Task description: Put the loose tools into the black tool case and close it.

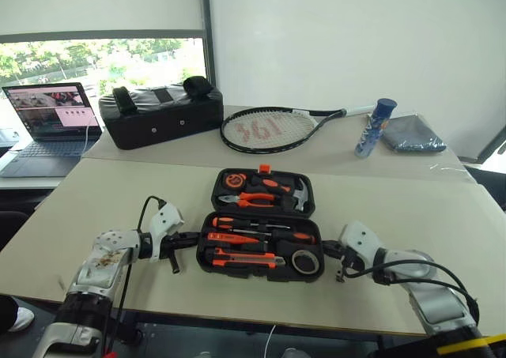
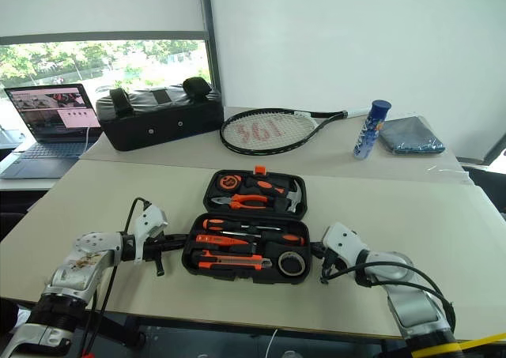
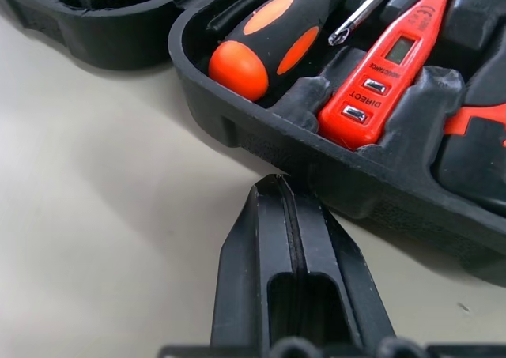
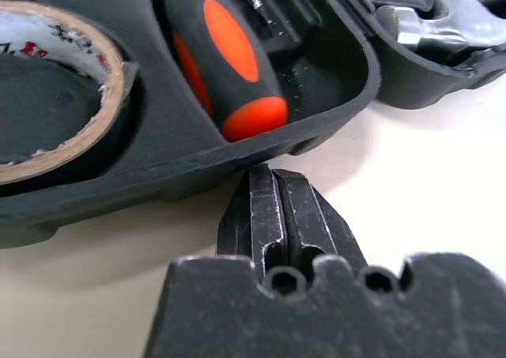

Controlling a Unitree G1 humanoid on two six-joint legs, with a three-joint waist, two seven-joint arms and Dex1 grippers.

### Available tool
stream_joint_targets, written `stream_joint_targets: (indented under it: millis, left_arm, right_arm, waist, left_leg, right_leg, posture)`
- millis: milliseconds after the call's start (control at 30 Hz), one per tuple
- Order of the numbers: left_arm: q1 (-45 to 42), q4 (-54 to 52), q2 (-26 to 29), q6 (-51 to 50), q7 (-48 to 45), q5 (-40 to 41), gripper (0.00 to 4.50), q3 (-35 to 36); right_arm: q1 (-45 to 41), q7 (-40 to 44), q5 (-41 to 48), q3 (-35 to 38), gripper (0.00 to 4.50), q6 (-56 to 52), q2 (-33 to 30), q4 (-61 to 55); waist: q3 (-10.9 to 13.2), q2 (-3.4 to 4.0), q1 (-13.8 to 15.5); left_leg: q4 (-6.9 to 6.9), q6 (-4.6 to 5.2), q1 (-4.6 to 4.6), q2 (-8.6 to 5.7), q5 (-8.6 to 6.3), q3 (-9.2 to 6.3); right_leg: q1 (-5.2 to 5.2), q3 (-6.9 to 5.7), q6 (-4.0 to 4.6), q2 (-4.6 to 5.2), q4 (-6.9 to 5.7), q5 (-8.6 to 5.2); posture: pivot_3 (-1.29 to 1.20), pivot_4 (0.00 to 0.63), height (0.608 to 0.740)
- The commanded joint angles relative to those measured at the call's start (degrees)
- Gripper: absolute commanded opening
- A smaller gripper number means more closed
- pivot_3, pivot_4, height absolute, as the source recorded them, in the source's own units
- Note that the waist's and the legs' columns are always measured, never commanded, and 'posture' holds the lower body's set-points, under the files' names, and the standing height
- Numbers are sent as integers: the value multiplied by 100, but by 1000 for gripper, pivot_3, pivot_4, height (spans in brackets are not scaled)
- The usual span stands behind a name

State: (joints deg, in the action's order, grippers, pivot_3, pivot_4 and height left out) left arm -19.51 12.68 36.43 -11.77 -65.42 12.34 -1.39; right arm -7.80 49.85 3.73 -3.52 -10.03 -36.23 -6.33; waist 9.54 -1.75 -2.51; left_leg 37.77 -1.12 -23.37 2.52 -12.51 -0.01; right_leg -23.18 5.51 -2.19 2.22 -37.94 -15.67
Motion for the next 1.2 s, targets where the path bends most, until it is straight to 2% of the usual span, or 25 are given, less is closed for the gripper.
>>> stream_joint_targets:
  millis: [33,333,467,533,633,667,700,800,867,900,933,967,1033,1100,1200]
  left_arm:
    - [405,-653,69,-201,-169,240,13,-77]
    - [1579,-1565,307,-456,283,357,13,303]
    - [1542,-1414,252,-670,610,544,13,616]
    - [1305,-1275,271,-1014,637,838,13,810]
    - [847,-1103,686,-1682,358,1051,753,791]
    - [735,-1047,782,-1841,325,1078,937,775]
    - [581,-982,885,-2099,254,1166,1403,760]
    - [-225,-681,1029,-3392,413,1526,2583,813]
    - [-759,-603,1179,-4107,430,1525,3407,566]
    - [-996,-541,1170,-4328,509,1497,3536,478]
    - [-1322,-424,1111,-4658,628,1499,3821,384]
    - [-1718,-204,973,-5073,832,1487,4220,299]
    - [-2333,154,738,-5653,1127,1413,4220,81]
    - [-2653,359,602,-5913,1245,1367,4220,-81]
    - [-2914,599,431,-5989,1345,1286,4220,-300]
  right_arm:
    - [381,206,286,-225,0,-224,-14,-856]
    - [1489,-22,269,16,0,-469,-169,-1739]
    - [1634,-88,333,458,0,-139,-245,-1554]
    - [1555,71,670,774,0,-335,-362,-1451]
    - [1235,380,1244,1126,850,-730,-650,-1444]
    - [1168,439,1427,1183,1010,-928,-718,-1490]
    - [1066,435,1668,1260,1430,-1281,-765,-1582]
    - [553,156,2658,1517,2538,-2814,-841,-1921]
    - [-29,-431,2856,1497,3338,-4238,-968,-2036]
    - [-319,-621,2834,1370,3470,-4859,-1111,-2026]
    - [-690,-758,2986,1329,3796,-5406,-1125,-1916]
    - [-1222,-979,3104,1362,3938,-6154,-956,-1673]
    - [-2138,-1359,3161,1406,3938,-7238,-578,-1157]
    - [-2706,-1668,3002,1382,3938,-7872,-321,-792]
    - [-3207,-2006,2825,1283,3938,-8197,-78,-334]
  waist:
    - [0,0,-3]
    - [-5,1,-8]
    - [-9,1,7]
    - [-8,0,6]
    - [-2,-6,3]
    - [-1,-7,-11]
    - [-1,-7,-18]
    - [2,-8,-10]
    - [2,-8,-8]
    - [3,-10,-13]
    - [16,-14,-15]
    - [22,-16,-6]
    - [23,-24,5]
    - [22,-24,4]
    - [22,-23,-6]
  left_leg:
    - [0,0,-1,1,0,0]
    - [-3,-1,17,6,-1,3]
    - [-2,-1,23,4,-1,3]
    - [0,-1,23,4,0,4]
    - [5,-1,22,4,5,3]
    - [6,2,22,3,8,3]
    - [6,2,23,5,9,2]
    - [4,2,22,10,9,-3]
    - [4,2,9,8,9,-7]
    - [4,2,12,8,8,-7]
    - [4,2,10,8,8,-7]
    - [6,2,1,3,9,-7]
    - [8,2,-11,-1,16,-13]
    - [7,3,-7,-4,16,-17]
    - [-2,12,-18,-4,9,-18]
  right_leg:
    - [0,0,0,0,0,0]
    - [12,1,-12,0,1,-12]
    - [18,0,-28,1,1,-21]
    - [18,1,-31,1,-1,-23]
    - [16,1,-33,0,-4,-24]
    - [15,1,-33,-1,-5,-23]
    - [11,2,-31,-6,-7,-21]
    - [11,3,-30,-15,-7,-21]
    - [1,2,-30,-16,-6,-21]
    - [7,2,-30,-16,-6,-21]
    - [6,2,-29,-16,-7,-21]
    - [-4,4,-21,-13,-8,-12]
    - [-14,1,-5,-11,-7,4]
    - [-7,-2,-5,-12,-4,3]
    - [-17,-1,3,-11,-2,7]
  posture:
    - [0,150,740]
    - [0,150,740]
    - [0,150,740]
    - [0,150,740]
    - [0,150,740]
    - [0,150,740]
    - [0,150,740]
    - [0,150,740]
    - [0,150,740]
    - [0,150,740]
    - [0,150,740]
    - [0,150,740]
    - [0,150,740]
    - [0,150,740]
    - [0,150,740]
